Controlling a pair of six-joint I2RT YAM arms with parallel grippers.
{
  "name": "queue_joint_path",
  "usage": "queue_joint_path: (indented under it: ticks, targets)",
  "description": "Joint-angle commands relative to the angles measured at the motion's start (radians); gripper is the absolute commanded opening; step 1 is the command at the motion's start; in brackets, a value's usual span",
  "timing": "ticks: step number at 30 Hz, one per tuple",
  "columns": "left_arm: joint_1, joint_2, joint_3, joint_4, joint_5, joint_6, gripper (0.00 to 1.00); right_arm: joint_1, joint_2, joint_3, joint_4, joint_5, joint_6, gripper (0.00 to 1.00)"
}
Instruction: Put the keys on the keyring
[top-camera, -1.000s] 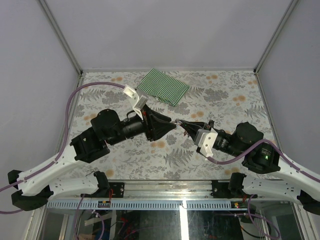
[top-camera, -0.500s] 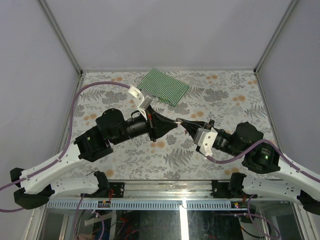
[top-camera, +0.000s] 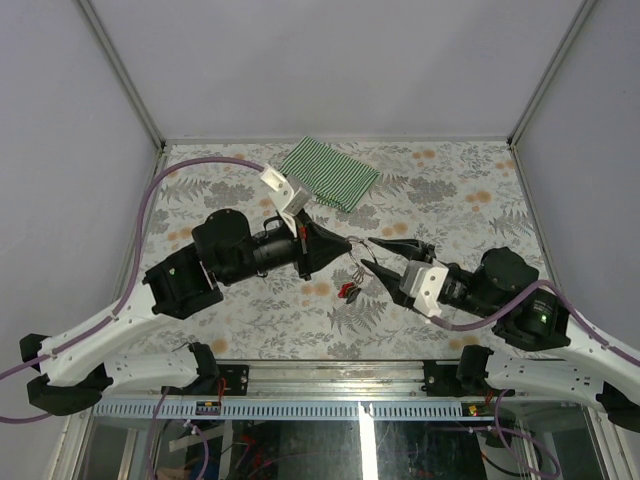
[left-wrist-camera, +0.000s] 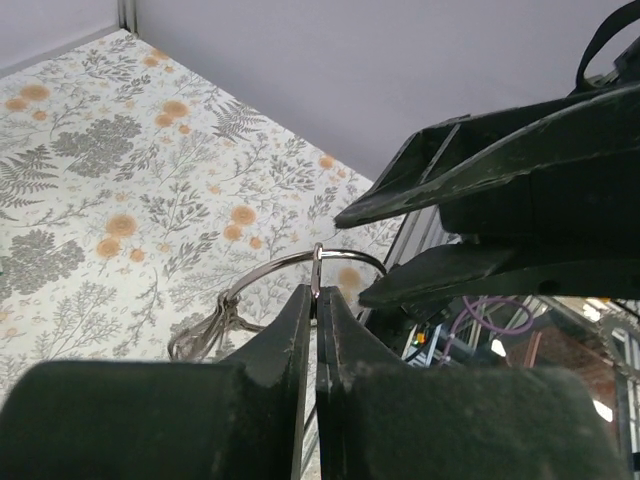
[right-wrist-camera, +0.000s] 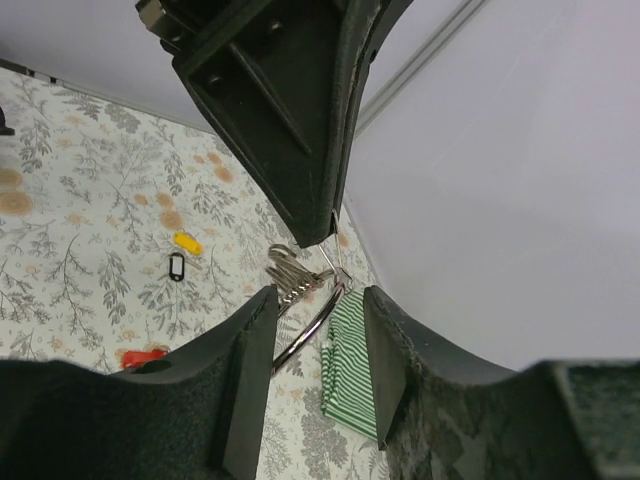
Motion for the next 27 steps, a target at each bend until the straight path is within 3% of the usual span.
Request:
queue_joint_path:
  ticks: [1,9,18,27]
  targets:
    - [0.006,0.013,0.079,-0.060,0.030,0.083,0.00,0.003,-0.045,0.046,0.015,-0.035,0.068,0.47]
    - [0.006,0.051,0.160,-0.190,0.144,0.190,0.00,0.004,-0.098,0.033,0.010,-0.010,0.087,0.46]
    - [0.006,0.025,0.156,-0.194,0.188,0.228,0.00,0.004,-0.091,0.032,0.008,-0.034,0.077,0.46]
    - [0.006,0.022,0.148,-0.176,0.134,0.207,0.00,0.003,-0.019,0.084,0.050,-0.112,0.109,0.48]
